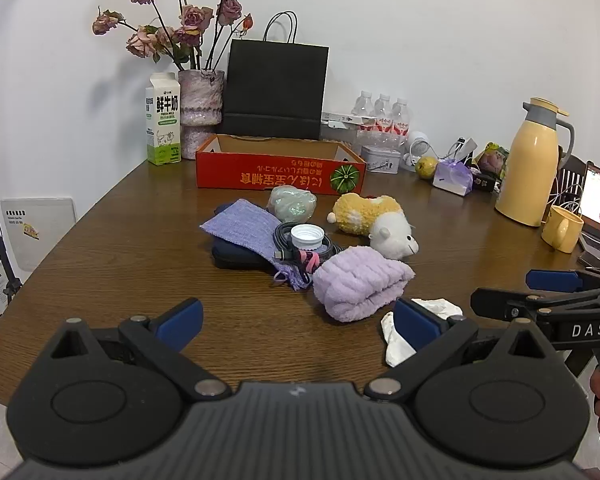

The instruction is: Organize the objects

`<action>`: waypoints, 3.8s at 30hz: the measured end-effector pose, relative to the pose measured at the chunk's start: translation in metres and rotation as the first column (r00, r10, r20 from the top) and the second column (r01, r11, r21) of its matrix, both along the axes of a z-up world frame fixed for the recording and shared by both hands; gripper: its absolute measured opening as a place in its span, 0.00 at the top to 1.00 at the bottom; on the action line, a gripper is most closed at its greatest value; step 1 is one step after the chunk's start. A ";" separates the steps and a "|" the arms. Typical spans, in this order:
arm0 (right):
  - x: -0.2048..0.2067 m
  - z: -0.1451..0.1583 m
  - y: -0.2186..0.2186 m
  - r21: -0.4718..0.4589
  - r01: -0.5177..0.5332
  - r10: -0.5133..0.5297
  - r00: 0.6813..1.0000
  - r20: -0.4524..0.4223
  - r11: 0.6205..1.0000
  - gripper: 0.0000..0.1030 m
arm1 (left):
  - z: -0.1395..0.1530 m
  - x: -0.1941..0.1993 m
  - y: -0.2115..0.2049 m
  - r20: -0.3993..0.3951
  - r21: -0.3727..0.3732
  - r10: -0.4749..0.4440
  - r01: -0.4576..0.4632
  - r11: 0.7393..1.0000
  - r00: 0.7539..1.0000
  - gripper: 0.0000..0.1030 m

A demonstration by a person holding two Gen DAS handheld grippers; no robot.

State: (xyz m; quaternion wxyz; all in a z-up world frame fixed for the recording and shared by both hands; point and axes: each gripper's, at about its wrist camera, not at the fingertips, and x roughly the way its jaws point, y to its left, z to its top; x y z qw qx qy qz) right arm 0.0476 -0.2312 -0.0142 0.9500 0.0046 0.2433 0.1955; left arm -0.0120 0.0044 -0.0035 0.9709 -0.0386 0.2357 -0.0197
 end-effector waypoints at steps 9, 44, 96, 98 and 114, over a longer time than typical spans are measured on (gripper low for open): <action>0.000 0.000 0.000 0.000 0.000 0.000 1.000 0.000 1.000 0.00 | -0.001 0.000 0.001 -0.002 -0.002 0.000 0.000 1.000 1.000 0.00; -0.001 -0.001 0.001 -0.002 -0.001 0.001 1.000 -0.005 1.000 0.00 | -0.007 0.003 0.003 -0.012 -0.007 0.002 -0.002 1.000 1.000 0.00; 0.056 -0.048 0.046 -0.155 -0.167 0.136 0.972 -0.193 0.974 0.00 | -0.033 0.031 0.016 -0.130 -0.049 0.038 -0.045 0.998 0.991 0.00; 0.058 -0.049 0.047 -0.149 -0.175 0.145 0.970 -0.194 0.973 0.00 | -0.034 0.034 0.016 -0.136 -0.051 0.039 -0.046 0.998 0.990 0.00; 0.053 -0.051 0.037 -0.139 -0.249 0.235 0.966 -0.111 0.959 0.20 | -0.037 0.041 0.012 -0.160 -0.048 0.055 -0.063 0.997 0.986 0.00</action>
